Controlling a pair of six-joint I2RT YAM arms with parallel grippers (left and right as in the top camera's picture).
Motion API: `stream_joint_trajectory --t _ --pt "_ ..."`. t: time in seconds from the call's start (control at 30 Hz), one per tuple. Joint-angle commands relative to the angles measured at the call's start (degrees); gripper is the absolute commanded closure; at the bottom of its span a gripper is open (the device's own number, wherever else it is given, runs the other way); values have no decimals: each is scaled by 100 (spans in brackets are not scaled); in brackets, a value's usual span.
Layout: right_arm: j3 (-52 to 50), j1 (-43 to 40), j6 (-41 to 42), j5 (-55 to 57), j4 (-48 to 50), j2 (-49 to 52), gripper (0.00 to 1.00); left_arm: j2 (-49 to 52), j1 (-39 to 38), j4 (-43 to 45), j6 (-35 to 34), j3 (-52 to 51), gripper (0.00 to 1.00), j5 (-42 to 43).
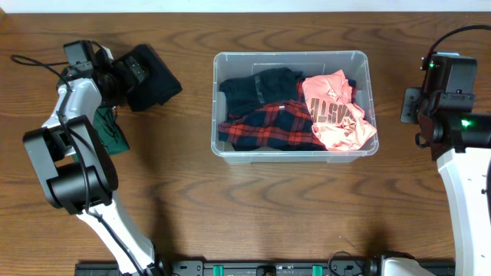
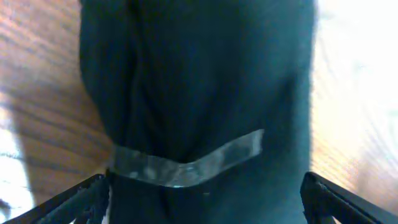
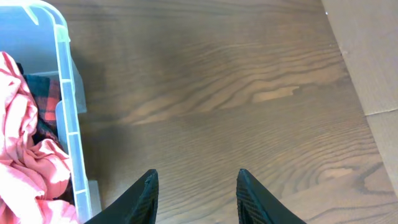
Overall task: Pack container
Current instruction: 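Move the left gripper to the black folded garment and grasp it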
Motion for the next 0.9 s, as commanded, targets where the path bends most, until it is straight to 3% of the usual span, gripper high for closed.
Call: stream_joint_trajectory --t 0.0,0.37,0.6,0.7,0.87 --pt "-11 -63 59 20 -9 92 60 109 33 -114 7 120 2 -240" --pt "-11 -63 61 20 17 173 60 444 -20 -140 31 120 2 -614" --pt "-11 -63 61 20 -2 173 60 485 -98 0 42 136 4 96" --pt "-11 -63 61 20 0 173 60 369 -122 -2 61 157 23 535" --pt "-11 -63 61 20 -7 173 60 -37 -122 -190 109 160 90 793"
